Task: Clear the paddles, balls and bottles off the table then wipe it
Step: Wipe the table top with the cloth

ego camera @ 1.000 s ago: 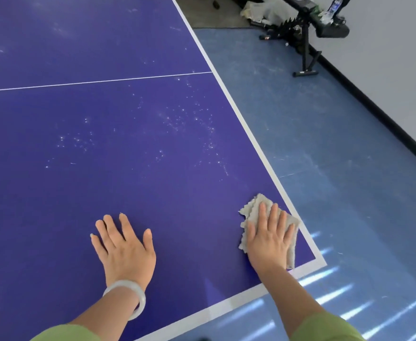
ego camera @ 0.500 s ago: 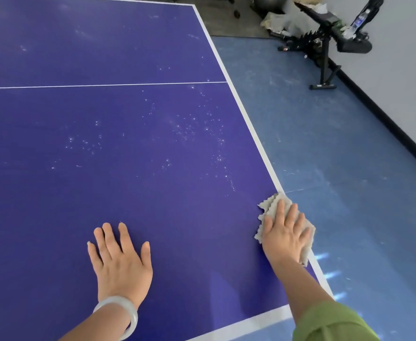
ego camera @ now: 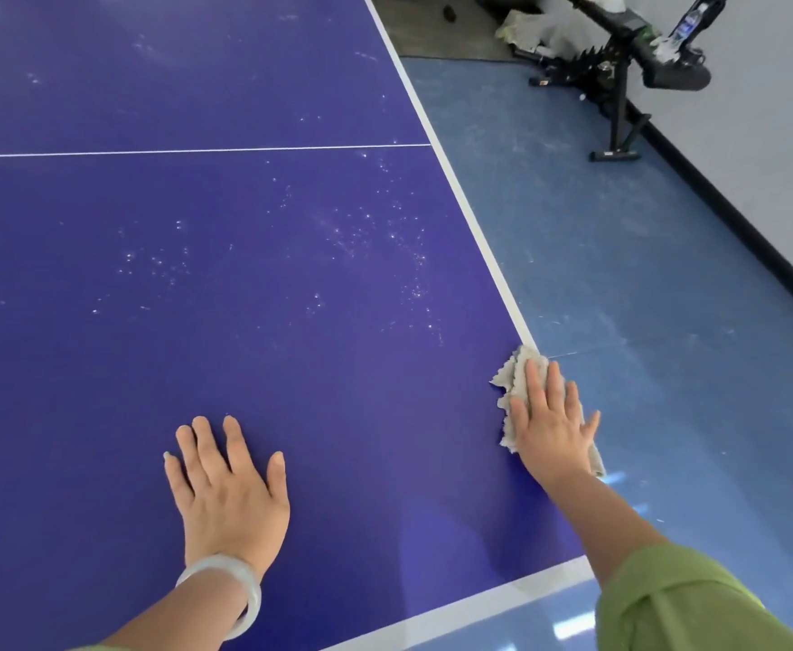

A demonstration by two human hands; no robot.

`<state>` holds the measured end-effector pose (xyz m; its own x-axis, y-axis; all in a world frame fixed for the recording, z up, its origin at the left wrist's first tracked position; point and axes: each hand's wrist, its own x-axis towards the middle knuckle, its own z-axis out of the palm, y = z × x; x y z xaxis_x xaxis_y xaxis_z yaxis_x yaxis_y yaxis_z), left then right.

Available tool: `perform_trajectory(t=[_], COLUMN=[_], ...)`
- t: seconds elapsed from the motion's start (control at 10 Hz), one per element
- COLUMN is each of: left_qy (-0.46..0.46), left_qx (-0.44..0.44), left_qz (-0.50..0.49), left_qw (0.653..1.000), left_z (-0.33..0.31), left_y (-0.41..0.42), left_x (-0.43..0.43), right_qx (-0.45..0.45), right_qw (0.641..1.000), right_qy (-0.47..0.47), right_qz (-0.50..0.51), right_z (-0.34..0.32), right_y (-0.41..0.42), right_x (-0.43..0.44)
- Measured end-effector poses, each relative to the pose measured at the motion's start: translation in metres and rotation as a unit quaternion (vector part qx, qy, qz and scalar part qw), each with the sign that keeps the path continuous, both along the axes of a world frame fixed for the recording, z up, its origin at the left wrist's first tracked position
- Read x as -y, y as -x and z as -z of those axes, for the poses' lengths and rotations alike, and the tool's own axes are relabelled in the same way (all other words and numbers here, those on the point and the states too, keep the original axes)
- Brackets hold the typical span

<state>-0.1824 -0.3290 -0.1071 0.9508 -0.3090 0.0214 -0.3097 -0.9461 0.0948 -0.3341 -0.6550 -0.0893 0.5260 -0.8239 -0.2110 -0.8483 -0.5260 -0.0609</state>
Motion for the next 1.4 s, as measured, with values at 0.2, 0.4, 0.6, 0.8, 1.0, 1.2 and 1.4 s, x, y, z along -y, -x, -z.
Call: perform_trajectory(t=[0.2, 0.4, 0.6, 0.8, 1.0, 1.2, 1.4], left_qy=[0.015, 0.029, 0.009, -0.006, 0.003, 0.004, -0.007], left_qx=[0.002, -0.002, -0.01, -0.013, -0.011, -0.015, -0.033], left_qz=[0.002, 0.002, -0.001, -0.003, -0.002, -0.005, -0.007], left_qw=[1.0, 1.0, 1.0, 1.0, 1.0, 1.0, 0.999], left_z=[0.001, -0.002, -0.002, -0.003, -0.003, -0.006, -0.01], left_y=[0.0, 0.0, 0.0, -0.001, 0.0, 0.0, -0.001], left_x=[0.0, 0.0, 0.0, 0.001, 0.002, 0.003, 0.002], right_qx=[0.009, 0.033, 0.117, 0.03, 0.08, 0.023, 0.045], right_qw=[0.999, 0.999, 0.992, 0.999, 0.986, 0.91, 0.999], right_qy=[0.006, 0.003, -0.04, -0.008, 0.0, 0.047, -0.017], right_qz=[-0.035, -0.022, 0.026, 0.009, -0.146, -0.412, 0.005], right_z=[0.002, -0.002, 0.002, 0.011, 0.01, 0.011, 0.006], right_y=[0.072, 0.115, 0.041, 0.012, 0.019, -0.032, -0.032], right_x=[-0.047, -0.055, -0.003, -0.043, -0.154, -0.12, -0.03])
